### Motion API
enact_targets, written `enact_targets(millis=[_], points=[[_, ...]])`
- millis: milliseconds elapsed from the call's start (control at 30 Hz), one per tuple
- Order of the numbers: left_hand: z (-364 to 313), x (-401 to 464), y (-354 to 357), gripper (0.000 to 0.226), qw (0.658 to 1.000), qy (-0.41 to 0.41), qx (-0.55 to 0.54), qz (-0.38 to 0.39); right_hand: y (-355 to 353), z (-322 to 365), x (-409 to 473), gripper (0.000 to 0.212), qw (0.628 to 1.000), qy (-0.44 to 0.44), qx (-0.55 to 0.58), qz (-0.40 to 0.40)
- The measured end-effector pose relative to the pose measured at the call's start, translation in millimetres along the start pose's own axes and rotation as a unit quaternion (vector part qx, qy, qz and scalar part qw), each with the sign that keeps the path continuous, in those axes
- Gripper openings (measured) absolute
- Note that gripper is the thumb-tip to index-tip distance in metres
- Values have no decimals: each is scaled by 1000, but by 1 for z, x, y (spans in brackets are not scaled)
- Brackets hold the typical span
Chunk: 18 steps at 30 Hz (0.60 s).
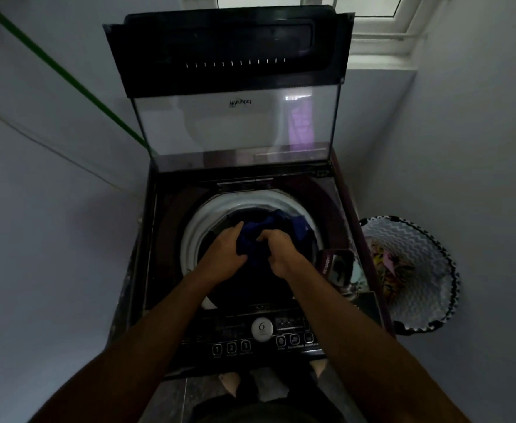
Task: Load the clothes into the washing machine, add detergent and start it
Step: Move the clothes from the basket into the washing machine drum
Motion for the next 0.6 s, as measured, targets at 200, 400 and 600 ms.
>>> enact_targets(millis=[200,400,600], points=[[4,18,23,61,998,-10,37,44,-24,25,9,52,991,-68,-114,-24],[17,28,46,57,993,-45,56,98,-18,33,25,51,930,-131,-343,12],[52,38,55,13,989,-48,37,132,20,-17,64,19,812,-132,-555,120]])
Point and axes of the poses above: each hand's wrist, its own x-axis towards the middle knuckle, its own y-axis out of the palm, z = x × y, the point moved 9 cm from there along x, towards the middle knuckle, and after that the axes turned 6 degrees about x, right-handed, at the moved point
